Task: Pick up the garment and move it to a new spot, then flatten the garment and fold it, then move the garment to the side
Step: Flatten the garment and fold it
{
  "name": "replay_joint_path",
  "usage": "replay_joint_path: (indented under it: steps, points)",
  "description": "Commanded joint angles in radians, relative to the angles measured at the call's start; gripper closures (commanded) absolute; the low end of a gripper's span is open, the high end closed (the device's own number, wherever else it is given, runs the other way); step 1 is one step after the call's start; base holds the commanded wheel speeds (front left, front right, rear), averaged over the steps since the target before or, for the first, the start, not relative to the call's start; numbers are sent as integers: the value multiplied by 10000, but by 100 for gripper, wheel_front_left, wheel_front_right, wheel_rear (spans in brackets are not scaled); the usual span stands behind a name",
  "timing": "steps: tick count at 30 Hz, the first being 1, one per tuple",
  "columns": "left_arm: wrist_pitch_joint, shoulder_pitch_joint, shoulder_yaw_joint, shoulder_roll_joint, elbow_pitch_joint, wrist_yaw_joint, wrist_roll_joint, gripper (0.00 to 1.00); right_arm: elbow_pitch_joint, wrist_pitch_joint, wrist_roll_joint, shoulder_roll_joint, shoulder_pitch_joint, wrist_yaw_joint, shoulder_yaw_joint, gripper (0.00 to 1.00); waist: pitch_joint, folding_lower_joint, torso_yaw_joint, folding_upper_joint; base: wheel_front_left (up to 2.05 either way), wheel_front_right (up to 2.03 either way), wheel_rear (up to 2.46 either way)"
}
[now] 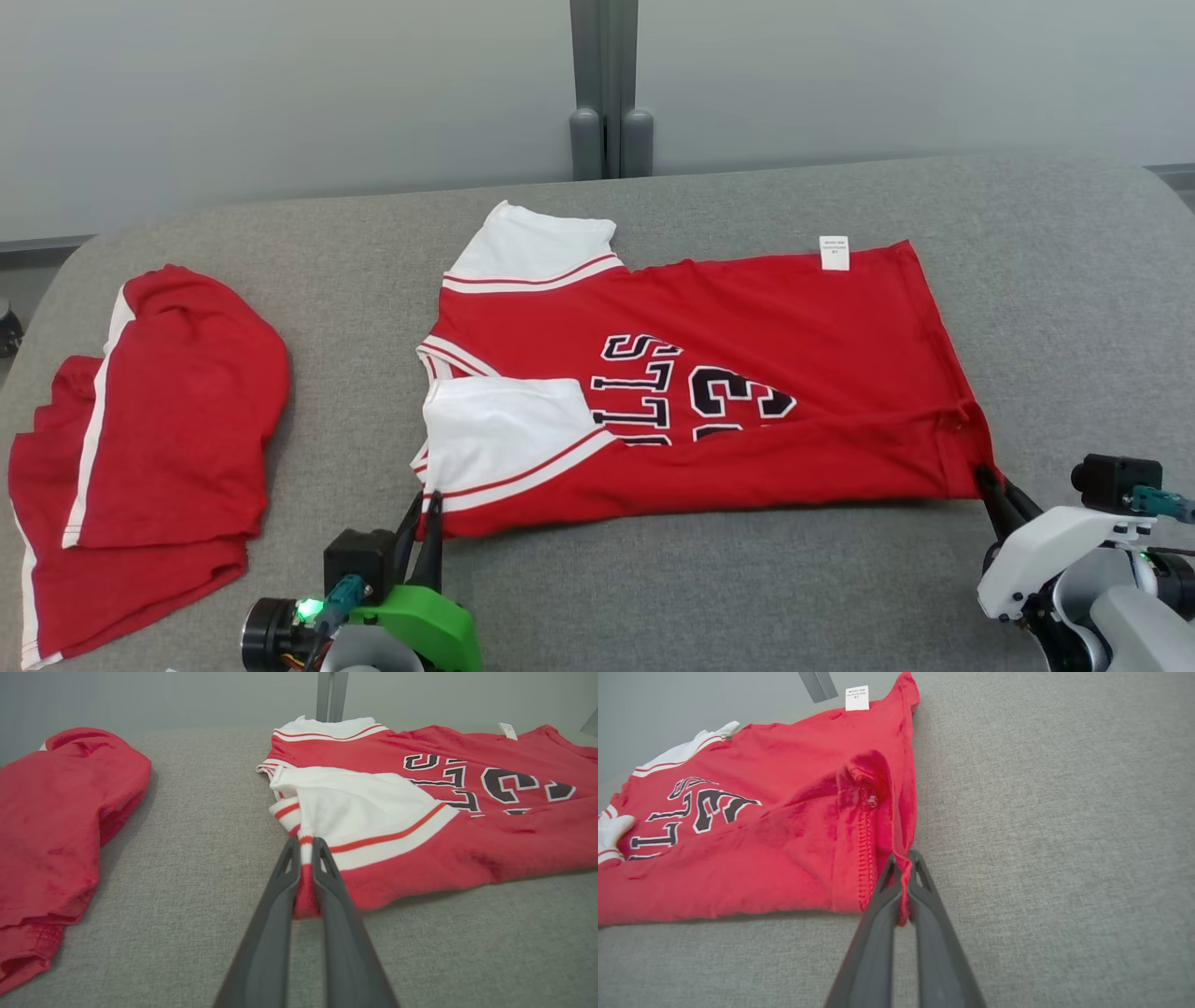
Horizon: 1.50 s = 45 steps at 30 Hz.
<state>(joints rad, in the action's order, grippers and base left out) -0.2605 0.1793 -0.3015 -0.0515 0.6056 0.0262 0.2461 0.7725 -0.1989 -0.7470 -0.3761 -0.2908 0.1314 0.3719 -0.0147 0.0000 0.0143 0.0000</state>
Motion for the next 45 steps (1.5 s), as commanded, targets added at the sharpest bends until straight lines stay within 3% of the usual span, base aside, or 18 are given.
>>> replay_joint_path:
  steps: [1,11,12,13,14,15,21,25,31,37,38,45]
  points:
    - [45,-181,-12,-113,-154,44,62,100,-144,58,-76,-125,235,-14,-68,100,-2,0,-29,0,0,0,0]
    - [787,-746,-178,-251,-442,220,125,100,-756,770,162,-153,811,-14,-295,100,162,0,-125,0,0,0,0]
    - [861,-765,-230,-261,-446,206,109,67,-798,843,161,-147,846,-14,-335,100,165,0,-121,0,0,0,0]
    - [862,-762,-244,-272,-483,259,76,51,-831,880,185,-149,865,-14,-379,100,167,0,-114,0,0,0,0]
    - [824,-735,-252,-279,-511,344,28,0,-879,890,227,-142,883,-14,-437,36,164,0,-106,0,0,0,0]
    - [820,-713,-261,-273,-520,362,39,0,-920,877,255,-125,908,-14,-481,0,159,0,-103,0,0,0,0]
    - [287,-383,14,-318,-871,521,176,0,-1564,493,331,32,911,-11,-892,0,66,0,-138,0,0,0,0]
    - [5,-174,270,-317,-1557,505,157,0,-2626,-205,591,44,989,-8,-1097,0,-67,0,-186,0,0,0,0]
    - [-45,-94,785,-285,-3354,474,-303,0,-4309,-670,2243,245,1034,-8,-1679,0,-394,0,-333,0,0,0,0]
    - [-37,-203,973,-197,-4104,387,-884,0,-5906,-662,4050,1622,1214,-8,-2609,0,-870,0,-515,0,0,0,0]
    - [-38,-218,1013,-158,-4061,378,-980,0,-6057,-664,4371,2217,1275,-8,-2683,0,-992,0,-569,0,0,0,0]
    - [-39,441,1141,-137,-3693,326,-1245,0,-6343,-666,4901,3521,727,-9,-2763,0,-1855,0,-865,0,0,0,0]
